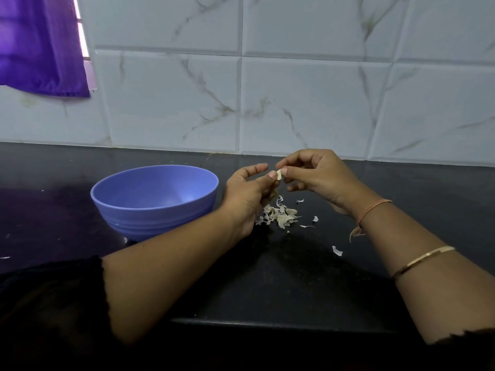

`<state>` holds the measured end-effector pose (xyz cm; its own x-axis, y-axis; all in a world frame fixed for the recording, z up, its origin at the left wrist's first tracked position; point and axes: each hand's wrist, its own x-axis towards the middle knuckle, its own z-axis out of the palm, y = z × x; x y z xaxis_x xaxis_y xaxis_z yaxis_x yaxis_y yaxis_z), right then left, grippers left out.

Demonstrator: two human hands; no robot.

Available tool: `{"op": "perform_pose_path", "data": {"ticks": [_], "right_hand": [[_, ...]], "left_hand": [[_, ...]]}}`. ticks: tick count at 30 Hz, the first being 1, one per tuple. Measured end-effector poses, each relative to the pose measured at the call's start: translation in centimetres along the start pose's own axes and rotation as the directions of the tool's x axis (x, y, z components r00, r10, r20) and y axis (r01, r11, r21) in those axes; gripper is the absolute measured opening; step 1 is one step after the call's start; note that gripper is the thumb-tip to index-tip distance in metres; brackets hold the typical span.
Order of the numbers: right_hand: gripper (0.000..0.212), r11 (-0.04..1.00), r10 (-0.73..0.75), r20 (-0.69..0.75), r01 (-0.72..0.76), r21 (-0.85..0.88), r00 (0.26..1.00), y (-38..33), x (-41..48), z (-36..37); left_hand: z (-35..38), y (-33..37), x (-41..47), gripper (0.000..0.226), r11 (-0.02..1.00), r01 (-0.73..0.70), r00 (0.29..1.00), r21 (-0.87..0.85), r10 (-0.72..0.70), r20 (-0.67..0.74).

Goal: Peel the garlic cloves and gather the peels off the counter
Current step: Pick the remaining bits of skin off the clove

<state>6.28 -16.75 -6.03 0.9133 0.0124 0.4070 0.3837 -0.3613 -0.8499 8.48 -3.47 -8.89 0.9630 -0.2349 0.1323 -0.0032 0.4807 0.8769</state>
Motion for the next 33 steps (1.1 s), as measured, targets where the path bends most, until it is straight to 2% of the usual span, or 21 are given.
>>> {"op": "perform_pose_path", "data": {"ticks": [4,6,10,14,19,27,33], "right_hand": [[0.005,1.000,-0.016,-0.061,0.015,-0.015,0.998,0.0,0.0,0.0],[0.004,0.999,-0.026,-0.092,0.022,-0.043,0.995,-0.1,0.0,-0.1],[0.005,0.996,-0.030,-0.107,0.020,-0.086,0.994,-0.3,-0.1,0.0],[0.006,0.997,-0.024,-0.098,0.017,-0.071,0.995,-0.5,-0.1,0.3],[0.009,1.000,0.005,-0.089,-0.005,-0.008,0.996,-0.6,0.0,0.7],[0.015,0.967,0.075,-0.050,-0.061,0.248,0.996,-0.8,-0.2,1.0],[0.017,0.980,0.141,-0.068,-0.129,0.149,0.988,-0.5,0.0,0.9]], "left_hand": [[0.0,0.0,0.0,0.006,1.000,0.009,1.000,0.017,-0.009,0.008],[-0.1,-0.1,0.0,0.004,0.995,-0.032,0.999,0.096,0.030,0.016],[0.0,-0.1,-0.3,0.015,0.960,-0.141,0.990,0.243,0.136,0.035],[-0.1,-0.1,-0.3,0.007,0.933,-0.198,0.979,0.299,0.205,0.007],[-0.1,0.1,-0.3,0.003,0.970,-0.150,0.988,0.193,0.155,-0.008],[-0.3,0.2,0.2,0.008,0.999,-0.051,0.999,-0.012,0.051,0.011],[-0.4,0.2,0.3,0.006,0.999,-0.023,1.000,-0.034,0.023,-0.009]]}}
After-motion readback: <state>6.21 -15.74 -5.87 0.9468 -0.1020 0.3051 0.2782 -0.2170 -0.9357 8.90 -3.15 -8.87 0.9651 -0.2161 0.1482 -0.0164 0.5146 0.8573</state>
